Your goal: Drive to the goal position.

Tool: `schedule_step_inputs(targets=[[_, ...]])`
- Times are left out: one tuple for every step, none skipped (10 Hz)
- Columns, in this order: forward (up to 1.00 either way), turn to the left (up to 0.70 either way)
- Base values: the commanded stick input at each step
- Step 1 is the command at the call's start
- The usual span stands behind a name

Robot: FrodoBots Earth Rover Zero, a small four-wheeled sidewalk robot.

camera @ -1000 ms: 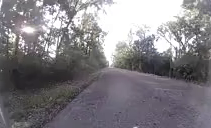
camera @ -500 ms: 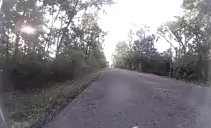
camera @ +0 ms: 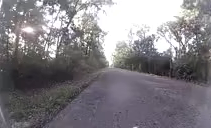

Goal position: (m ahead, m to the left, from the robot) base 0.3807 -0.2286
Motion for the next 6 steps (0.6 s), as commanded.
schedule_step_inputs(targets=[[0.05,0.00],[0.05,0.00],[0.05,0.00],[0.05,0.00],[0.05,0.00],[0.05,0.00]])
